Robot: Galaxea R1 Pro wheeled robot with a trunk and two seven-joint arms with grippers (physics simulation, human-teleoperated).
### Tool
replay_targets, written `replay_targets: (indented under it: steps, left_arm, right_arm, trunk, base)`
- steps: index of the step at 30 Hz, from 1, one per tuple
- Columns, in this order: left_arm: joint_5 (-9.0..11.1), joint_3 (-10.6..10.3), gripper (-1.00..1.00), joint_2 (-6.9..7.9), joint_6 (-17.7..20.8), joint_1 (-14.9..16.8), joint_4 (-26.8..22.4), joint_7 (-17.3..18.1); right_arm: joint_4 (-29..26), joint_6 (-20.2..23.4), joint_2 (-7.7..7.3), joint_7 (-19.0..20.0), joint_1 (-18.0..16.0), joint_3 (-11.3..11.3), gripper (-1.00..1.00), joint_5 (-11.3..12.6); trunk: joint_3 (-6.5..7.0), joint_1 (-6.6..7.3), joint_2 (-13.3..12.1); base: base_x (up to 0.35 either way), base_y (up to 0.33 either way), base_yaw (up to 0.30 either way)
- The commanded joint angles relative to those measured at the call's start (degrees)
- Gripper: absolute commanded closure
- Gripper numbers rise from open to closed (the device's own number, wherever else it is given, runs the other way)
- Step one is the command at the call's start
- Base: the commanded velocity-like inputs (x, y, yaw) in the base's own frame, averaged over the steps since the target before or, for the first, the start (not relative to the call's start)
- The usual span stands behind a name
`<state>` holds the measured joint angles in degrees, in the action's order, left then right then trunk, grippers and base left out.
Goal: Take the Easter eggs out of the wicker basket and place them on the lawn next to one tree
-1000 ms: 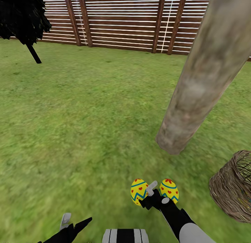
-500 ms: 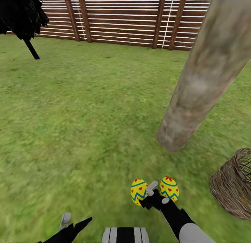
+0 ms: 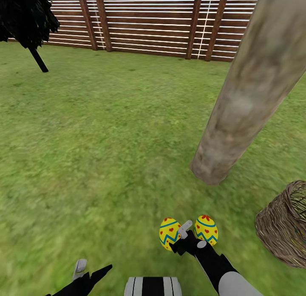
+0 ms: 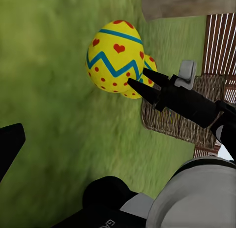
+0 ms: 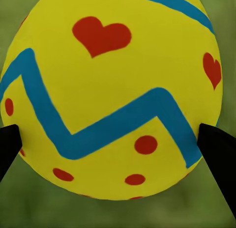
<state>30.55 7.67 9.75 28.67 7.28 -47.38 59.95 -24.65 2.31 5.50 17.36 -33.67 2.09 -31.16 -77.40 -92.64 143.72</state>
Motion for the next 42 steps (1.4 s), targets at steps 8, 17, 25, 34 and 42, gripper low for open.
replay_targets:
  steps: [8, 17, 25, 34, 42]
  left_arm:
    - [0.3, 0.0, -1.0, 0.01, 0.5, 0.0, 0.0, 0.1]
    - [0.3, 0.1, -1.0, 0.01, 0.5, 0.0, 0.0, 0.1]
    - [0.3, 0.1, -1.0, 0.01, 0.5, 0.0, 0.0, 0.1]
    - [0.3, 0.1, -1.0, 0.01, 0.5, 0.0, 0.0, 0.1]
    - [0.2, 0.1, -1.0, 0.01, 0.6, 0.0, 0.0, 0.1]
  right_arm:
    - [-0.2, 0.2, 0.04, 0.2, 0.0, 0.3, -1.0, 0.2]
    - [-0.2, 0.2, 0.04, 0.2, 0.0, 0.3, -1.0, 0.1]
    - [-0.2, 0.2, 0.04, 0.3, 0.0, 0.3, -1.0, 0.1]
    - [-1.0, 0.0, 0.04, 1.0, 0.0, 0.3, -1.0, 0.1]
    - [-2.4, 0.3, 0.0, 2.4, 0.0, 0.4, -1.0, 0.2]
  trunk:
    - [-0.04, 0.01, 0.0]
    - [-0.04, 0.01, 0.0]
    - [1.07, 0.14, -0.1]
    - [3.06, 0.37, -0.2]
    - [4.84, 0.58, -0.3]
  base:
    - [0.0, 0.0, 0.0]
    - [0.0, 0.0, 0.0]
    - [0.0, 0.0, 0.0]
    - [0.0, 0.0, 0.0]
    - [0.0, 0.0, 0.0]
